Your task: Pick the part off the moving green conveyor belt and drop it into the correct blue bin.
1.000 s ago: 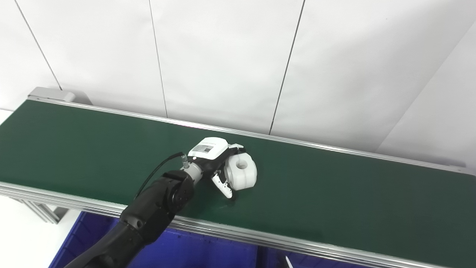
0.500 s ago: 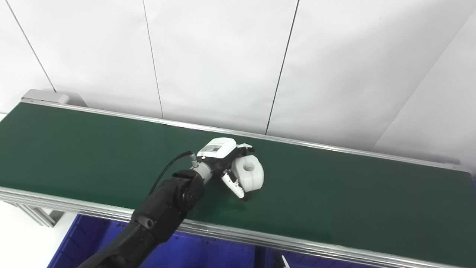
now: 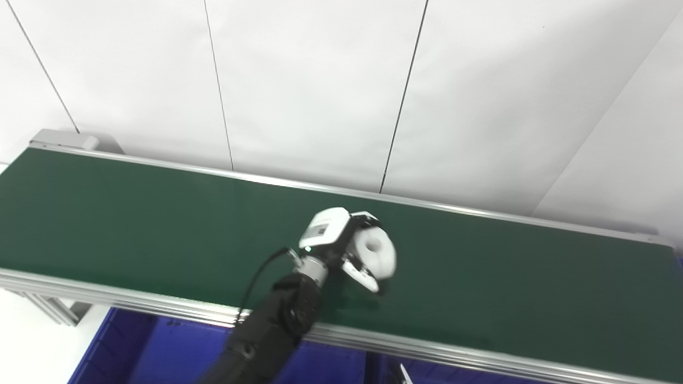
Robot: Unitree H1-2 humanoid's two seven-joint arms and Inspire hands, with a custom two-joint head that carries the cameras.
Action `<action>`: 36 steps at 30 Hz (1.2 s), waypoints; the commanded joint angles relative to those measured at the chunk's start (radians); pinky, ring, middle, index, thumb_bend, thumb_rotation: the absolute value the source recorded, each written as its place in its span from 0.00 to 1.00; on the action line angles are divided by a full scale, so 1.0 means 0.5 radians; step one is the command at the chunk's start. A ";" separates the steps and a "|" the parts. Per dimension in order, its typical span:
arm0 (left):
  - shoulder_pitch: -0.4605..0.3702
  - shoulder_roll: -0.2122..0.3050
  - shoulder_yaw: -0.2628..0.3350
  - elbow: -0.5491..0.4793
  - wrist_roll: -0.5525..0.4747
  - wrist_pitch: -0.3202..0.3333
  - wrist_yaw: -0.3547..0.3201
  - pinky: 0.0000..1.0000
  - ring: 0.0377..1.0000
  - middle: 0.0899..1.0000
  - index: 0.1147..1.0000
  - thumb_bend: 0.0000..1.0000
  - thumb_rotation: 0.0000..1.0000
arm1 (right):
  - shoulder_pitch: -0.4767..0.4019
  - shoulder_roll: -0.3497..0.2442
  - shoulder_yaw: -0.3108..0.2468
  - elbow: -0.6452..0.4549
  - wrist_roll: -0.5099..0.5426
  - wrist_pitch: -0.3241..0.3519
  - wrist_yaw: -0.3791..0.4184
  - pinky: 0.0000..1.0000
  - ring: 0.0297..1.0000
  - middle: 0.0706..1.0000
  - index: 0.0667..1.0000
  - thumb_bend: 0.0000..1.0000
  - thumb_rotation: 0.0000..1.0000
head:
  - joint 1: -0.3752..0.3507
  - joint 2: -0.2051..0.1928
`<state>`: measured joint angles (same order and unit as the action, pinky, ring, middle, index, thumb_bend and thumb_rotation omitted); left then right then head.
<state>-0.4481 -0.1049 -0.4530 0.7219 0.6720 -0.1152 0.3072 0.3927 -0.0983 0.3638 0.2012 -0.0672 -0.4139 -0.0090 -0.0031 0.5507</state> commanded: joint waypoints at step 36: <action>0.496 0.449 0.145 -1.620 -0.145 0.270 -0.598 0.33 0.37 0.39 0.45 0.52 0.00 | 0.084 0.021 -0.088 -0.314 0.100 -0.030 0.150 0.98 0.97 1.00 1.00 0.79 0.96 | 0.240 0.345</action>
<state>-0.2067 0.1069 -0.3873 -0.0345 0.5962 0.0119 0.0350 0.4224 -0.0818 0.3271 0.0829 -0.0293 -0.4130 0.0486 0.0936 0.7026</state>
